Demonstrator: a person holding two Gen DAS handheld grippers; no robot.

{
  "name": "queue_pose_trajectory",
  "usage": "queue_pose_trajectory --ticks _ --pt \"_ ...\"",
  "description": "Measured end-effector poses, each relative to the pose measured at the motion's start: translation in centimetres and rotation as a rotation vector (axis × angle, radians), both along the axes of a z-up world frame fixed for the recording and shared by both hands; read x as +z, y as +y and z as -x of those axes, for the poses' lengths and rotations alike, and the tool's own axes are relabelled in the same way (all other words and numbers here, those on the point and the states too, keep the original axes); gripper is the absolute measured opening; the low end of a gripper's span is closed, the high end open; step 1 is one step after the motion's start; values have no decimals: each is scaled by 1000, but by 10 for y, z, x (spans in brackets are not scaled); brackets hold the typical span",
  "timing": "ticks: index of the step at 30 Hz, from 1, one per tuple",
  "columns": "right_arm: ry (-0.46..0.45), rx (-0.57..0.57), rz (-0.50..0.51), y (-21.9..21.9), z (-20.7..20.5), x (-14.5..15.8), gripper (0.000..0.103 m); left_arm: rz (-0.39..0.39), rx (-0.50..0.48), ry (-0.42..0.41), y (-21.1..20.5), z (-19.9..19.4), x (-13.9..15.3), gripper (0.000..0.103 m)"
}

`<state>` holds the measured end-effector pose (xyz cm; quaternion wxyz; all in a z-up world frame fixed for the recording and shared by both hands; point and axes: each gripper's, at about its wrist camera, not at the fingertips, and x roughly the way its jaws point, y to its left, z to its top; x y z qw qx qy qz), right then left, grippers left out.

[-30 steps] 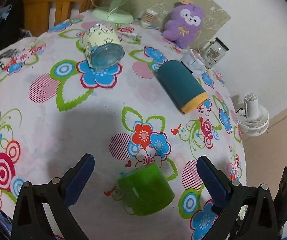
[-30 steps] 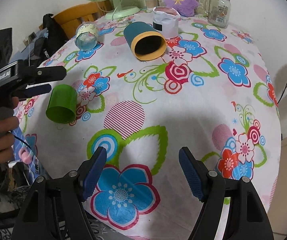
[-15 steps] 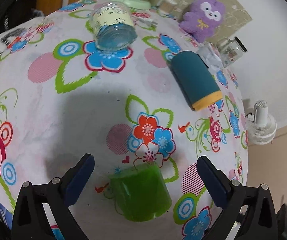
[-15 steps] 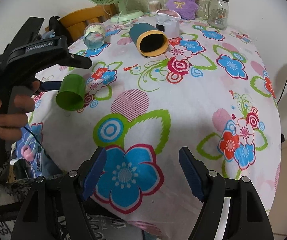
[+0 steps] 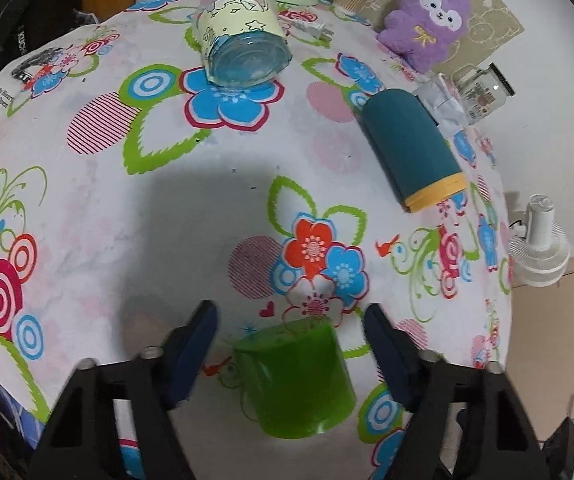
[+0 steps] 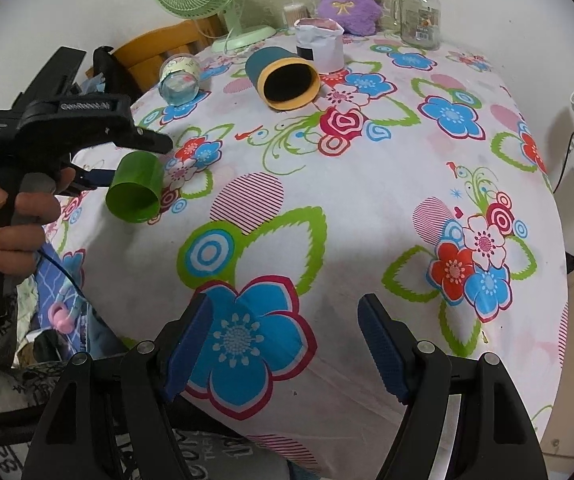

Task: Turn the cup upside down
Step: 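Lift the green cup with the left gripper and rotate it over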

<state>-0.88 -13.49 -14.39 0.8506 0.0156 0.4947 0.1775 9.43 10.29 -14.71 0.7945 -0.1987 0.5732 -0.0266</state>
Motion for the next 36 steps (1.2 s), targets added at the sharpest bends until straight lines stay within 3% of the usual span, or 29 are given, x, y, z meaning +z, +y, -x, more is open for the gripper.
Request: queue_pose_trajectory --ticks 3,16,17,18,26,29,31,36 --pt "1 -4 0 0 0 0 77 -9 -24 5 -3 0 -2 53" --pt "1 -6 -9 2 3 0 77 -36 -39 -63 -3 3 13 52" --pt "0 -6 -11 3 3 1 77 -37 -41 -68 -3 4 15 51" --pt "-2 -4 -13 4 3 1 77 -39 -48 -73 -4 4 16 38" --pt "-12 14 -32 14 1 3 77 -76 -70 -116 -4 10 28 39" --pt "-12 20 -29 18 1 3 77 -68 -75 -104 -4 11 26 51" --pt "-13 21 -28 18 1 3 77 -51 -58 -83 0 12 23 85" --pt "-12 12 -33 16 0 2 77 3 8 -70 10 24 21 98"
